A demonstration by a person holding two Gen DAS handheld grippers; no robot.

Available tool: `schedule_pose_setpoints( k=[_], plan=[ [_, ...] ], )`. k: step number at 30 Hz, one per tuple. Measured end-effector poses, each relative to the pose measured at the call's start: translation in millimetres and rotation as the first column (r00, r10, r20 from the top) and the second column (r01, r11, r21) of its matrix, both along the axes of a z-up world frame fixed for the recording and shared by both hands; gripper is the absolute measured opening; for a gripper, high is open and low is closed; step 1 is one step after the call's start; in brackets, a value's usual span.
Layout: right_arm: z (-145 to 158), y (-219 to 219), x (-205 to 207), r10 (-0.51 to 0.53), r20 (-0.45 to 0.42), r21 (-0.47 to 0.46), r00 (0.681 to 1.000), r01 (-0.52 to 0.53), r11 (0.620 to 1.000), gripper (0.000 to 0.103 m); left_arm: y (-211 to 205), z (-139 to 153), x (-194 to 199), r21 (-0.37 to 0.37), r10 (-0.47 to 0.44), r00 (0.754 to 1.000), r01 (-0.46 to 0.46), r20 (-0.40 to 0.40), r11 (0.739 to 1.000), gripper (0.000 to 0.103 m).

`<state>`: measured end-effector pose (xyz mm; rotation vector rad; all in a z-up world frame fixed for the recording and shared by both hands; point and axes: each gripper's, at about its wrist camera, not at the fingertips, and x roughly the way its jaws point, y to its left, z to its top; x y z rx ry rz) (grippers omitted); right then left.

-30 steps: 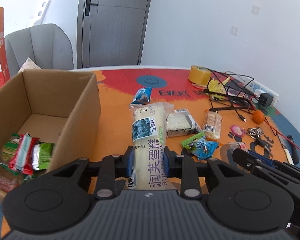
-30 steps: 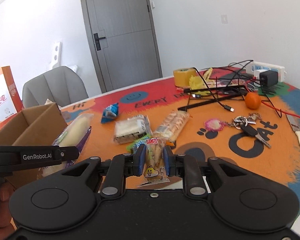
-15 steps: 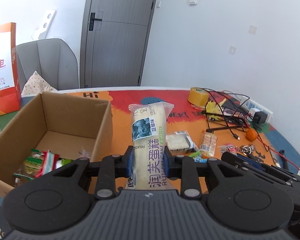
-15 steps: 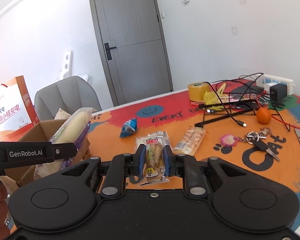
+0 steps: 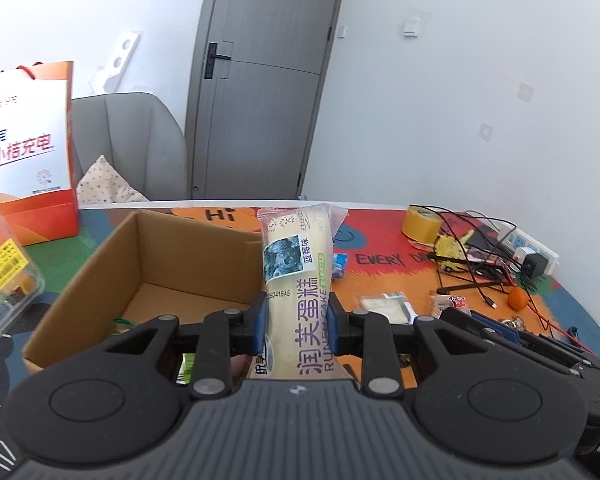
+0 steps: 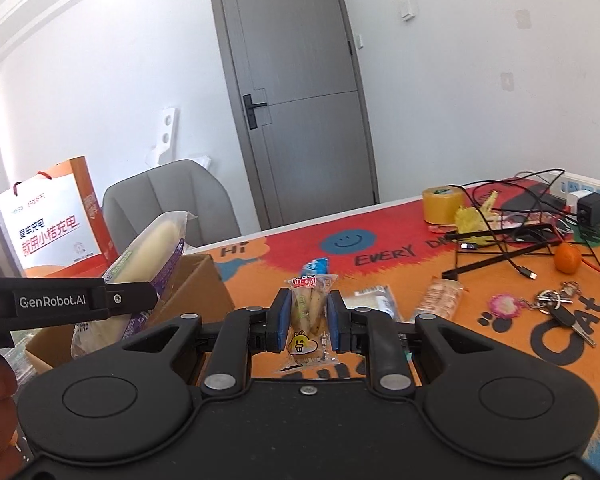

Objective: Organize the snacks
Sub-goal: 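Carry the white cake bag into the box with left gripper while right carries bread snack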

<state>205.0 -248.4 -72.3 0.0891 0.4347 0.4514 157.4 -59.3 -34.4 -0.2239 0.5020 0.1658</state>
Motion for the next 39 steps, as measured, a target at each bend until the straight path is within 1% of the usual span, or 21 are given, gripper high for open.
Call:
schedule_pose_setpoints(
  k=[10, 19, 26, 28, 34, 39],
  plan=[
    [4.2, 37.2, 0.6, 0.059, 0.005, -0.006, 0.998, -0.059, 0.998, 0.021, 41.1, -2.0, -6.6, -0.019, 0.058, 0.998, -0.057, 0.004, 0.998, 0.028],
    [5.5, 74.2, 11.1, 0.088, -0.016, -0.012, 0.996, -0.088, 0.996, 0.021, 85.6, -12.1, -3.0, -0.054, 0.11, 0.994, -0.111, -0.021, 0.992, 0.028],
    [11.0, 102.8, 18.0, 0.102, -0.013, -0.03, 0.995, -0.103, 0.994, 0.021, 112.3, -18.1, 7.2, -0.067, 0.118, 0.992, -0.121, -0.052, 0.99, 0.029],
    [12.5, 110.2, 20.3, 0.108, -0.013, -0.034, 0.994, -0.108, 0.994, 0.021, 118.0, -18.3, 7.0, -0.068, 0.133, 0.99, -0.136, -0.045, 0.988, 0.031],
    [15.0, 131.8, 23.7, 0.125, -0.014, -0.048, 0.992, -0.126, 0.991, 0.021, 132.3, -12.9, -2.1, -0.088, 0.135, 0.99, -0.137, -0.028, 0.987, 0.031],
    [14.4, 149.3, 25.9, 0.152, -0.028, -0.046, 0.988, -0.153, 0.987, 0.021, 142.0, -9.1, -12.8, -0.109, 0.151, 0.988, -0.152, -0.012, 0.982, 0.036]
  ],
)
